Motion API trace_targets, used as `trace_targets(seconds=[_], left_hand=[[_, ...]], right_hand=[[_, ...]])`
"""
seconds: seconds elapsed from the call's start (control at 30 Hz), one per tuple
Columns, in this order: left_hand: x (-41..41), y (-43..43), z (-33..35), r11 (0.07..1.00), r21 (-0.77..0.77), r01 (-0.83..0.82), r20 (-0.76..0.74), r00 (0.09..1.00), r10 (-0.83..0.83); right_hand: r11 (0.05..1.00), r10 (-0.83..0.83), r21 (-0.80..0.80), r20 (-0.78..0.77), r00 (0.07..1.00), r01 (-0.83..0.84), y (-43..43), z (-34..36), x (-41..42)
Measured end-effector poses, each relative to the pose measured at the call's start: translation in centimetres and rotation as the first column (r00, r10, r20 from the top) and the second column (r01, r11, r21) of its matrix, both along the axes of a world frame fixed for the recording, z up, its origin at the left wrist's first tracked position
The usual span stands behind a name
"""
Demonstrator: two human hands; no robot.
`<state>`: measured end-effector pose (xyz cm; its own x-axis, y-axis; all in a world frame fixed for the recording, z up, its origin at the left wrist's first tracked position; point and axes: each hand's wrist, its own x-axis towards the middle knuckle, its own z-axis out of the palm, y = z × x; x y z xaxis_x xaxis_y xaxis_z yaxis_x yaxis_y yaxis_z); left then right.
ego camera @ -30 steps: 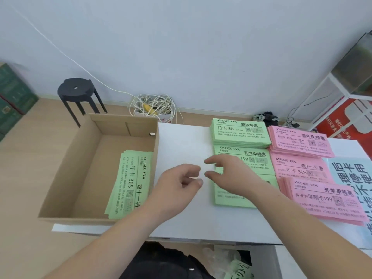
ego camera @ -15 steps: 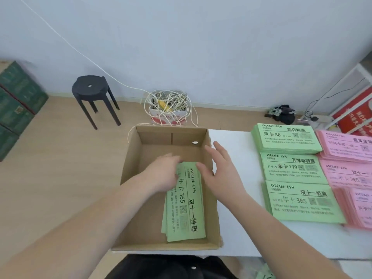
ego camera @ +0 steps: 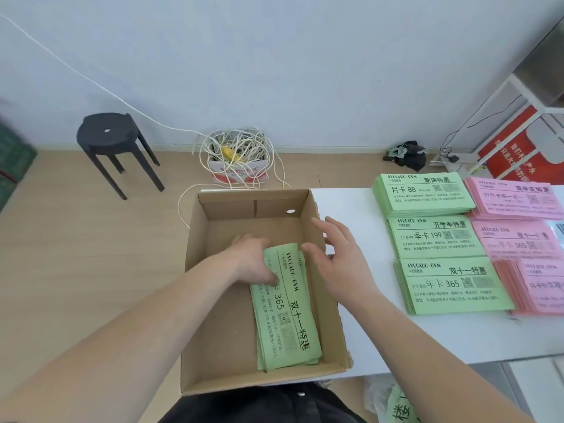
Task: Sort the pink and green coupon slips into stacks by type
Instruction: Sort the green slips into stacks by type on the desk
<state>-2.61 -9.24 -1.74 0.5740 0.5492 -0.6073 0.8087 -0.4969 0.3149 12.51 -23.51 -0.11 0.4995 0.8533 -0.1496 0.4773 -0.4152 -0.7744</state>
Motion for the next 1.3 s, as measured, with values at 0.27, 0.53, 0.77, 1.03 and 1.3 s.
trace_targets(seconds=[0.27, 0.53, 0.77, 1.03, 1.3], left_hand=[[-0.9, -1.0, 1.1, 0.979, -0.163, -0.124, 0.260, 0.952, 0.163], [-3.6, -1.8, 6.2, 0.964, -0.173, -0.204, 0.398, 0.880, 0.258], [-3.7, -3.8, 13.6, 0.948, -0.058, -0.314, 0.575, 0.766, 0.288], [-1.6, -8.7, 14.7, 0.896, -0.039, -0.443, 0.558, 0.734, 0.387], [-0.3, -12.7, 17.4, 0.839, 0.169, -0.517, 0.676, 0.680, 0.283]], right_hand=[[1.000, 0.008, 0.026, 0.010, 1.000, -0.009, -0.1, -0.3, 0.1], [0.996, 0.084, 0.018, -0.041, 0.996, -0.083, 0.0, 1.6, -0.3], [0.948, 0.314, 0.085, -0.417, 0.853, -0.307, -0.5, 6.5, 0.2], [0.874, 0.474, -0.037, -0.162, 0.865, -0.485, -2.8, 6.1, 2.5], [0.910, 0.413, 0.166, -0.417, 0.810, -0.379, -5.2, 5.9, 4.0]])
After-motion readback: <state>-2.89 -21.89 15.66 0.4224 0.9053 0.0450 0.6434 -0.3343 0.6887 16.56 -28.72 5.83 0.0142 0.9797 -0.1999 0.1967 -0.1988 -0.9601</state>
